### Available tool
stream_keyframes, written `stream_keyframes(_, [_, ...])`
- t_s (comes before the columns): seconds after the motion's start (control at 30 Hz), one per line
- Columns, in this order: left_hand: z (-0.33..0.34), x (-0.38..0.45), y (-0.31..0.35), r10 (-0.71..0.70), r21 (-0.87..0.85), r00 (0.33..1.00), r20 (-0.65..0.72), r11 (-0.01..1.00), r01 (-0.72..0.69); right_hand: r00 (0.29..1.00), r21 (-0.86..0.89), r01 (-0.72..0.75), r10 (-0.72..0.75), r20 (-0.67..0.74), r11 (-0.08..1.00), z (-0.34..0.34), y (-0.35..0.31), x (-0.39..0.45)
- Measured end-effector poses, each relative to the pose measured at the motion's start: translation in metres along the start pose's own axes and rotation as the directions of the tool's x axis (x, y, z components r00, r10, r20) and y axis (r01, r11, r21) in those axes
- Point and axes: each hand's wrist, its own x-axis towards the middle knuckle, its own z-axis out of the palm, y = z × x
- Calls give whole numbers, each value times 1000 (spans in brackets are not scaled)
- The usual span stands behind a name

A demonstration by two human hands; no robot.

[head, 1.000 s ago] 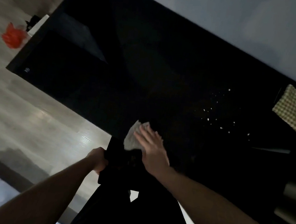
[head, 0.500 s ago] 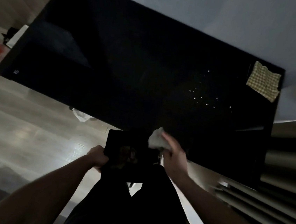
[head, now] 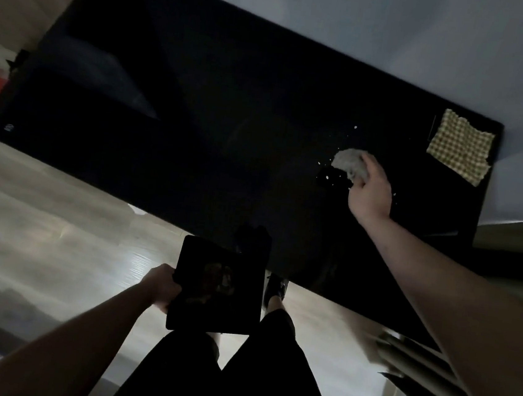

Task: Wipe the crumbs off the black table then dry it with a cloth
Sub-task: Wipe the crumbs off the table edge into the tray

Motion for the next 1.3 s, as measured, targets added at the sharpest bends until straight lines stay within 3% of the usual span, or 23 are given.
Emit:
stream_keyframes(0.2, [15,7,10,-8,-25,1000,-1,1000,8,984,-343,128,-77,159,930,38,12,36])
stream_keyframes(0.27, [18,9,12,1,-25,1000,1,1000,0,976,-375,193,-137,171,907,54,18,20])
stream_keyframes(0.57, [28,9,20,36,-33,999,11,999,-36,860,-22,441,-415,299,897,98,13,-153])
stream_keyframes(0.7, [30,5,24,42,-14,999,6,999,-42,791,96,400,-396,465,912,111,-2,-217])
stream_keyframes(0.8, [28,0,28,18,-37,999,26,999,-17,800,181,274,-329,501,944,103,-16,-230])
stream_keyframes(0.93, [27,-4,32,-19,-56,999,39,998,21,890,270,132,-234,391,954,73,-23,-190])
stream_keyframes(1.07, [30,-3,33,-50,-77,998,41,996,53,968,231,123,-168,185,965,35,-17,-102])
stream_keyframes(1.3, [38,3,37,-78,-113,997,27,990,80,995,88,97,-94,-38,991,-9,1,78])
